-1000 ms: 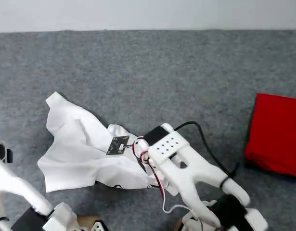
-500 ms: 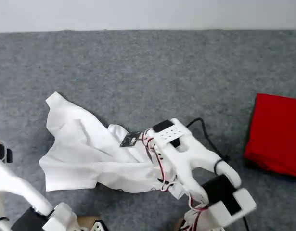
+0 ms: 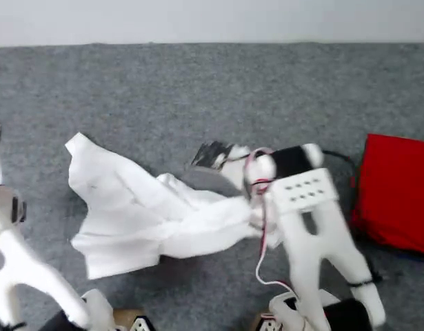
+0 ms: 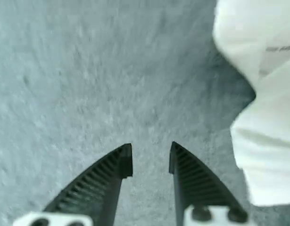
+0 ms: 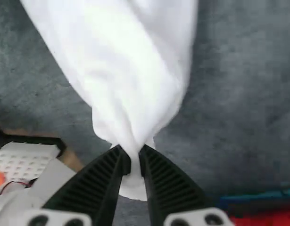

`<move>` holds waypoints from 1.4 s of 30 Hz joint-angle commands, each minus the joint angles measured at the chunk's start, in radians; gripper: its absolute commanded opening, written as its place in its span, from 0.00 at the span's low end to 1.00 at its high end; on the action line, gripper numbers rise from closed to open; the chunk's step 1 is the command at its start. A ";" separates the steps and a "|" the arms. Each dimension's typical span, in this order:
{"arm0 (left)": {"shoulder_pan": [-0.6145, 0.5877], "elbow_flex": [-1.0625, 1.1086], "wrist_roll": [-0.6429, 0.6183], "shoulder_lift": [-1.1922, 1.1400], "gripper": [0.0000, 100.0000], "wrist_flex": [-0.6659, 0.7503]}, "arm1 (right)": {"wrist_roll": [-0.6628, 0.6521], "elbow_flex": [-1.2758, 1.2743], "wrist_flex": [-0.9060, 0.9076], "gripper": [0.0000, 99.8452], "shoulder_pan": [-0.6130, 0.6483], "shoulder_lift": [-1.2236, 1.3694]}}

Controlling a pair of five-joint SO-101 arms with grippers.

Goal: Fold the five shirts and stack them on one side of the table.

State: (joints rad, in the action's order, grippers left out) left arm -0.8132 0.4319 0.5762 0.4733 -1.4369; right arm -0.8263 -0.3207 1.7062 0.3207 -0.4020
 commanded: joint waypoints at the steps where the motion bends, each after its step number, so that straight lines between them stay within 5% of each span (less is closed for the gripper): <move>1: 0.124 0.010 -0.005 0.081 0.14 -0.011 | -0.054 0.173 0.019 0.01 -0.113 -0.077; 19: 0.933 0.318 -0.005 0.086 0.14 -0.183 | -0.075 -0.008 -0.170 0.01 -0.199 -0.084; 26: 0.951 0.354 0.044 0.061 0.14 -0.163 | -0.075 -0.008 -0.170 0.01 -0.200 -0.085; 42: 0.951 0.414 -0.026 -0.430 0.17 0.049 | -0.074 -0.008 -0.171 0.01 -0.217 -0.079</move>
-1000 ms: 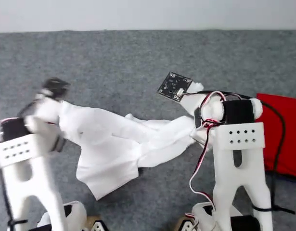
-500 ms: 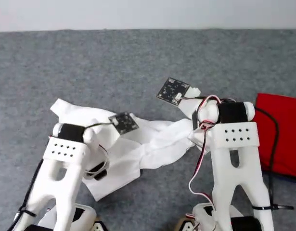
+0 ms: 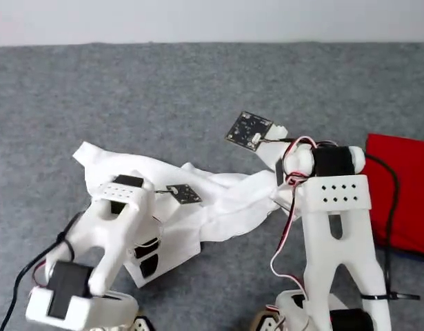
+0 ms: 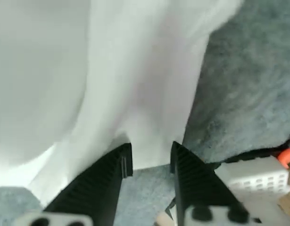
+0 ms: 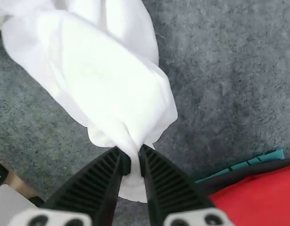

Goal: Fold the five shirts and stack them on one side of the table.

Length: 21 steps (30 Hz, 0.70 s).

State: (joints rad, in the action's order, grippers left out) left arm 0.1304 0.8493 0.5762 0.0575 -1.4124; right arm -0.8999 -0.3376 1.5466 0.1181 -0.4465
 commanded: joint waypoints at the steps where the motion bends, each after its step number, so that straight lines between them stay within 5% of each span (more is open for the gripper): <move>1: 0.008 -0.005 -0.044 -0.015 0.18 0.037 | 0.000 0.009 -0.010 0.01 -0.019 -0.035; 9: 0.009 0.004 -0.129 -0.023 0.21 0.126 | 0.000 0.014 -0.010 0.01 -0.051 -0.042; 21: 0.011 0.031 -0.124 -0.018 0.01 0.184 | 0.000 0.017 -0.010 0.01 -0.051 -0.044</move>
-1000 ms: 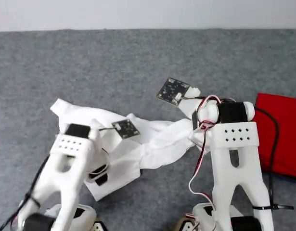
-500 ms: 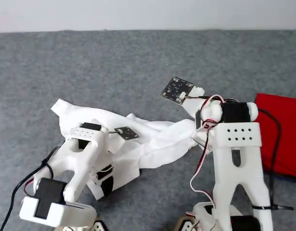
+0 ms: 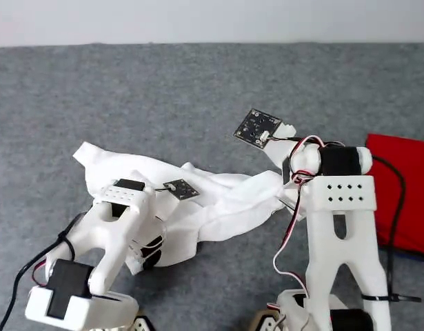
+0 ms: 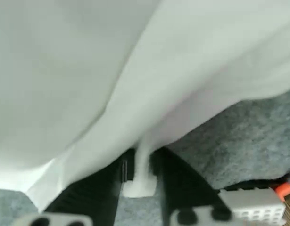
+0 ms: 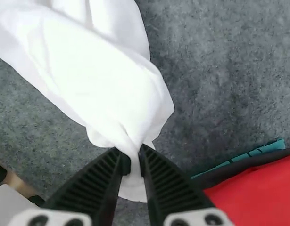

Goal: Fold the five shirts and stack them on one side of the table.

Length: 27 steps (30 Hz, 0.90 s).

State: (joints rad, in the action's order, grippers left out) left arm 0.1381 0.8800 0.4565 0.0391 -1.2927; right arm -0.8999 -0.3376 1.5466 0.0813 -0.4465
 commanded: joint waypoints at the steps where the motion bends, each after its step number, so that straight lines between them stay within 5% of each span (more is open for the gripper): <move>1: 0.002 -0.001 -0.003 0.008 0.01 0.061 | 0.000 0.023 -0.010 0.01 -0.015 -0.044; 16: -0.017 -0.452 -0.009 0.578 0.01 -0.229 | 0.000 0.311 -0.001 0.01 -0.091 -0.044; 27: -0.353 -0.941 -0.006 0.637 0.01 -0.164 | -0.009 0.364 -0.005 0.01 -0.162 -0.044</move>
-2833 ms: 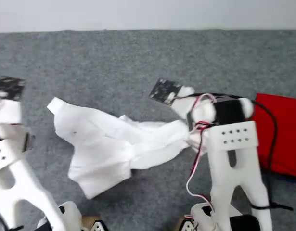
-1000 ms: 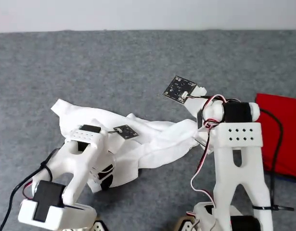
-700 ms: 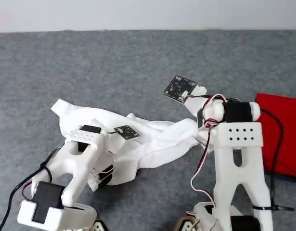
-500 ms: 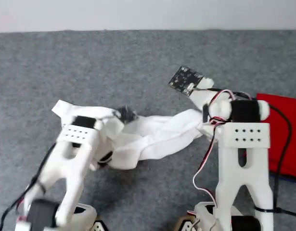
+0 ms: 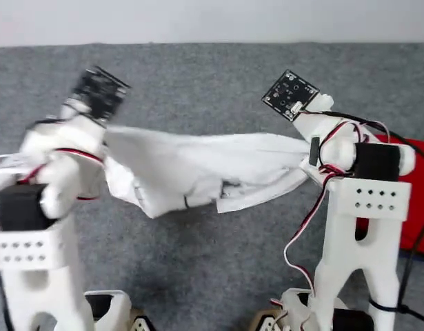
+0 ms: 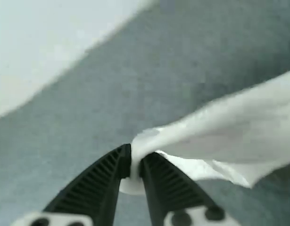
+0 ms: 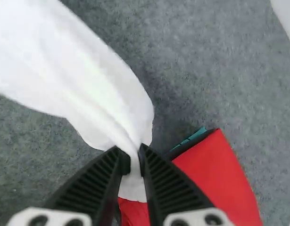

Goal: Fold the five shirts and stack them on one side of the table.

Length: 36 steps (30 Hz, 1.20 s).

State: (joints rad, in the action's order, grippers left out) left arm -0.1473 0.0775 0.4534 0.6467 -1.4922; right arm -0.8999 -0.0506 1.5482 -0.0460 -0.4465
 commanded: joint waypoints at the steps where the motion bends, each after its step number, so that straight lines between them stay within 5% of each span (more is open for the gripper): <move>1: -0.069 -0.166 -0.003 0.032 0.01 0.037 | -0.009 0.091 -0.004 0.01 -0.035 -0.044; 23: -0.032 -0.265 -0.003 0.037 0.01 -0.083 | -0.255 0.425 -0.079 0.01 0.088 -0.033; 30: -0.005 -0.297 -0.005 0.031 0.01 -0.080 | -0.227 0.249 0.120 0.01 0.173 -0.035; 36: 0.074 -0.163 -0.006 0.037 0.01 -0.083 | -0.084 -0.155 0.048 0.01 0.246 -0.033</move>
State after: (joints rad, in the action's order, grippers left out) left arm -0.0951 -0.1220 0.4549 0.6621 -1.5735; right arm -1.0334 -0.0460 1.6402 0.1642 -0.4542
